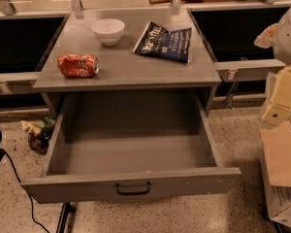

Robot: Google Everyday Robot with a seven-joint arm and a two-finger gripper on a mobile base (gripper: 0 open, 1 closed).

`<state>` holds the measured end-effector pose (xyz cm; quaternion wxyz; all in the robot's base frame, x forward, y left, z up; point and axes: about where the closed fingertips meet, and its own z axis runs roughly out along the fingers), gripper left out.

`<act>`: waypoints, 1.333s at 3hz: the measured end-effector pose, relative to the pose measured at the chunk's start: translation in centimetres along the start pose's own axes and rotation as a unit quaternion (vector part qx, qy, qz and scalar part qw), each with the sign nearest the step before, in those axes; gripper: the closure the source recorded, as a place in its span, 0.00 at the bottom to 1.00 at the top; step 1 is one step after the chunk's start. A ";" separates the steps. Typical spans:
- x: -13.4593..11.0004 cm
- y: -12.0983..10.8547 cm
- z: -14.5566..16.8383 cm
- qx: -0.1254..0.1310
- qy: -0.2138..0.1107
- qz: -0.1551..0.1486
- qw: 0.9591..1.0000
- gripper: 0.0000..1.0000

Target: Place coke can into top drawer

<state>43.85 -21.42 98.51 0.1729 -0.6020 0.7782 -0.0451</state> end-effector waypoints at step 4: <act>-10.1 -8.8 7.6 0.035 -0.126 -0.002 0.991 0.00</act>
Offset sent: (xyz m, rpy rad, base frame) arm 0.1009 0.0527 -0.0131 0.1117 -0.1153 0.0927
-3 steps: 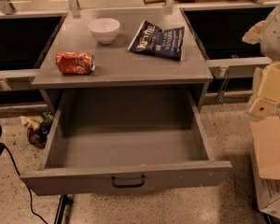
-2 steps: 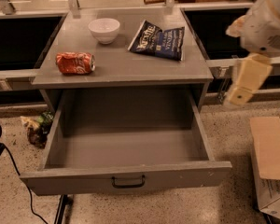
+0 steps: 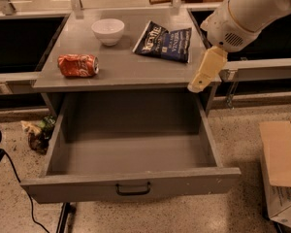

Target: Place coke can into top drawer

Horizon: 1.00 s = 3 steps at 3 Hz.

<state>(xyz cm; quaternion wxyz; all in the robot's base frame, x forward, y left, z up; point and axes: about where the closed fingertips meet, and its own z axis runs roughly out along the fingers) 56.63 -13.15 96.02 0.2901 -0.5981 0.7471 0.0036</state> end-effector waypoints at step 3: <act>-4.4 -3.3 6.0 -0.016 -0.040 -0.002 0.999 0.00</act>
Offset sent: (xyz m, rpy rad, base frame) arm 0.0626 0.0390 -0.0183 0.0786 0.0054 0.0400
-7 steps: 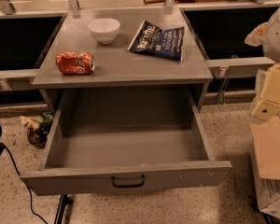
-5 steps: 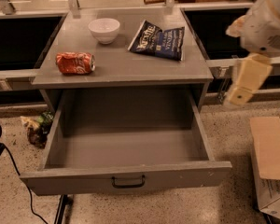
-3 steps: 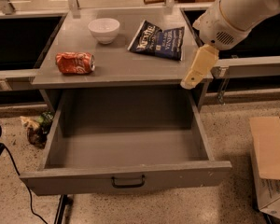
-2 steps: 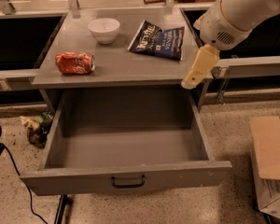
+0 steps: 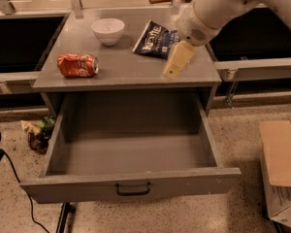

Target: Place coke can into top drawer

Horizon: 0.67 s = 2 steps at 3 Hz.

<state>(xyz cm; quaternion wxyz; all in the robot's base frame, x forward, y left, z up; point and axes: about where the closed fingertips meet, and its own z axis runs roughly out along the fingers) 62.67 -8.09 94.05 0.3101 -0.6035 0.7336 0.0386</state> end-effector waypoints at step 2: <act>-2.7 -1.3 4.3 -0.016 -0.040 0.002 0.999 0.00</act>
Offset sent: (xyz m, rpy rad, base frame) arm 0.0259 0.0332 -0.0125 0.0654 0.0027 0.0339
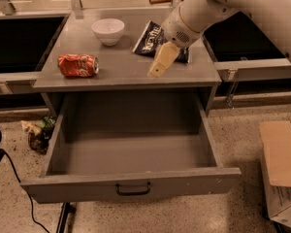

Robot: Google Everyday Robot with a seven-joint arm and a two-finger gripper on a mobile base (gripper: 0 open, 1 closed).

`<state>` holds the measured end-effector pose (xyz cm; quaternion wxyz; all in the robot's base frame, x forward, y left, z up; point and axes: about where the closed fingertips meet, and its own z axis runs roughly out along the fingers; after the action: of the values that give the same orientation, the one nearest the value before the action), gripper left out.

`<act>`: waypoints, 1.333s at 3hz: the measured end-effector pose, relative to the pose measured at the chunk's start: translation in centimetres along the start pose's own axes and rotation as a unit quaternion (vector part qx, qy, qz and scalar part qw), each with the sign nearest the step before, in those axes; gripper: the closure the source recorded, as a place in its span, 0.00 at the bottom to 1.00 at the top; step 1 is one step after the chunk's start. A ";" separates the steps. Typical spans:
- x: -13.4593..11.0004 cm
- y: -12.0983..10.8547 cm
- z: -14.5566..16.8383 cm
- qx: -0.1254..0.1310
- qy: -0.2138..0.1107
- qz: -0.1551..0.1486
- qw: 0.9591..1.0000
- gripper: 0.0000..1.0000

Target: Place coke can into top drawer

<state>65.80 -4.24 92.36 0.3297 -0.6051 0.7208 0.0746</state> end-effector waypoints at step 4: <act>-7.0 -2.1 7.7 -0.030 -0.063 0.011 0.997 0.00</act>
Offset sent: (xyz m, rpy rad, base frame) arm 0.0651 0.0930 -0.0079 0.1276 0.0088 0.0710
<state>71.06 4.87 90.93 0.3559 -0.6009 0.7024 0.1377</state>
